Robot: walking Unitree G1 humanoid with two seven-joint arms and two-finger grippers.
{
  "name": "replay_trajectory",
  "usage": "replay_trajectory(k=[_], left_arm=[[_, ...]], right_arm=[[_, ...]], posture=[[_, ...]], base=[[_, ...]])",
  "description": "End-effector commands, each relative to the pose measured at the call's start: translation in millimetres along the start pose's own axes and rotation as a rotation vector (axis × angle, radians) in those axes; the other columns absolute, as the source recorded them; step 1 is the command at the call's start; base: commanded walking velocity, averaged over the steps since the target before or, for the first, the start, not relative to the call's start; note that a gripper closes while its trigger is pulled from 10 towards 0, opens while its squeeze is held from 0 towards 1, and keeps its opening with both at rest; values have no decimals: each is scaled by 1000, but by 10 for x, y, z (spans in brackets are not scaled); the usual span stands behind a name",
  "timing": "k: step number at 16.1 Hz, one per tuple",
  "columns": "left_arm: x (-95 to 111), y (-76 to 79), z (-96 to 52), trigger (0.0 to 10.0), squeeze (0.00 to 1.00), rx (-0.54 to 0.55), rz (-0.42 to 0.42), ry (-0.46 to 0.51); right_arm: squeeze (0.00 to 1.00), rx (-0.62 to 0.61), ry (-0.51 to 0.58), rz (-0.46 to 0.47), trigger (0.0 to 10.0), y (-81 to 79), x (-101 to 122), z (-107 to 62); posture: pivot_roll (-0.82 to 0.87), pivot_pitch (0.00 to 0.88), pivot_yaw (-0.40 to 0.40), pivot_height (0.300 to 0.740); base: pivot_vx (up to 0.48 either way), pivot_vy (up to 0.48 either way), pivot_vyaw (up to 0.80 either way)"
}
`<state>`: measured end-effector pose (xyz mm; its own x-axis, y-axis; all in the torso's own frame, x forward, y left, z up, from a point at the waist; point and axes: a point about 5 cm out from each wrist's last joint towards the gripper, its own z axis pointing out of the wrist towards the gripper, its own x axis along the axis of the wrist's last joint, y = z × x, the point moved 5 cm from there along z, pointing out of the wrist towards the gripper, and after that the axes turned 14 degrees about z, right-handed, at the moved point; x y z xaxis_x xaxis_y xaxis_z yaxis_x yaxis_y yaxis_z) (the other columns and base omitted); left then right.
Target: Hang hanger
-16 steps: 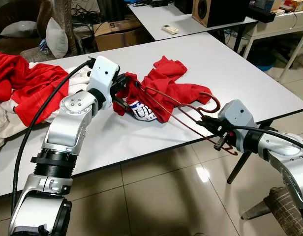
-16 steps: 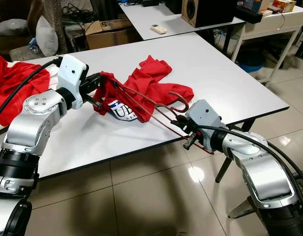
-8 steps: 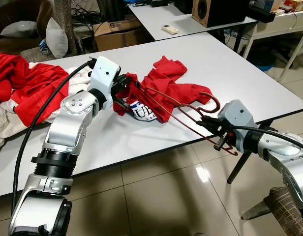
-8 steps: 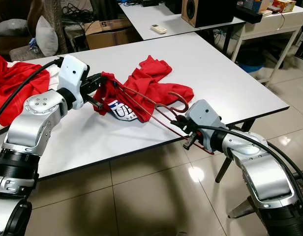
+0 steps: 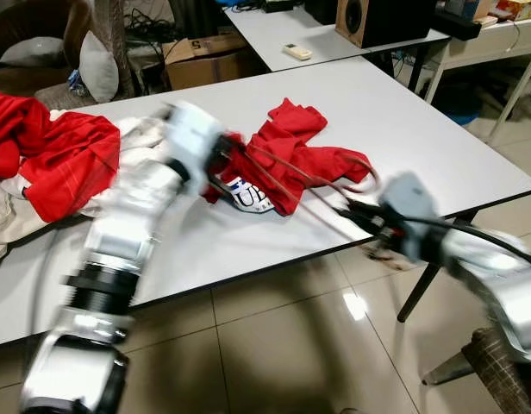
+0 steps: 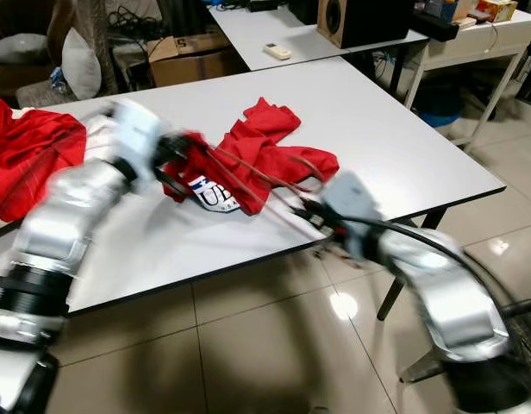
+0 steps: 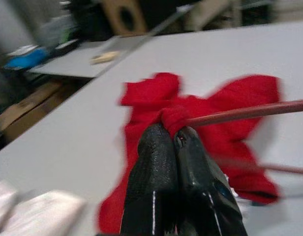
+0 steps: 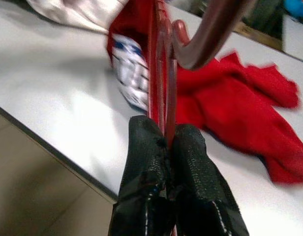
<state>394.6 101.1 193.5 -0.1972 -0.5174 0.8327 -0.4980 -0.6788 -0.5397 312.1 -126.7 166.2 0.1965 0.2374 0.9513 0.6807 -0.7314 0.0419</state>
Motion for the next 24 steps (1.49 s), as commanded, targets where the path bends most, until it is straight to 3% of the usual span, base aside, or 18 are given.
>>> replay_trajectory(k=[1, 4, 6, 8, 10, 12, 16, 18, 19, 21, 23, 24], left_arm=[[-37, -23, -31, 0, 0, 10, 25, -14], [-37, -8, -29, 0, 0, 6, 24, -12], [95, 52, -39, 0, 0, -37, 26, 57], [214, 95, -87, 0, 0, -102, 69, 127], [166, 46, -190, 0, 0, -148, 133, 102], [172, -2, -321, 0, 0, -212, 194, 103], [297, -10, -531, 0, 0, -324, 213, 155], [263, -173, -577, 0, 0, -277, 228, 127], [195, -326, -574, 0, 0, -203, 252, 83], [130, -725, -540, 0, 0, 33, 278, 24], [187, -884, -538, 0, 0, 141, 258, 45], [183, -876, -534, 0, 0, 147, 250, 48]], right_arm=[[0, 5, 9, 0, 10000, -15, 39, -5], [0, -3, 12, 20, 10000, -9, 34, 13], [0, -20, -18, 80, 10000, -7, -62, 44], [0, -11, -76, 100, 10000, -31, -193, 55], [0, -17, -170, 67, 10000, -3, -368, 7], [0, -97, -200, 99, 10000, 137, -421, -22], [0, -225, -230, 141, 10000, 349, -481, -71], [0, -299, -239, 142, 10000, 482, -498, -137], [0, -331, -205, 146, 10000, 554, -426, -164], [0, -343, -3, 159, 10000, 654, -18, -186], [0, -276, 146, 218, 10000, 591, 281, -227], [0, -234, 126, 267, 10000, 517, 220, -246]], posture=[[-179, 0, 70, 740], [-179, 0, 69, 740], [-179, 0, 69, 740], [-179, 0, 66, 740], [-177, 0, 65, 740], [-173, 0, 65, 740], [-171, 0, 62, 740], [-171, 0, 65, 740], [-170, 0, 66, 740], [-171, 0, 67, 740], [-171, 0, 66, 740], [-170, 0, 62, 740]], base=[[0, 0, 0], [0, 0, 0], [0, 0, 0], [0, 0, 0], [0, 0, 0], [0, 0, 0], [0, 0, 0], [0, 0, 0], [0, 0, 0], [0, 0, 0], [0, 0, 0], [0, 0, 0]])
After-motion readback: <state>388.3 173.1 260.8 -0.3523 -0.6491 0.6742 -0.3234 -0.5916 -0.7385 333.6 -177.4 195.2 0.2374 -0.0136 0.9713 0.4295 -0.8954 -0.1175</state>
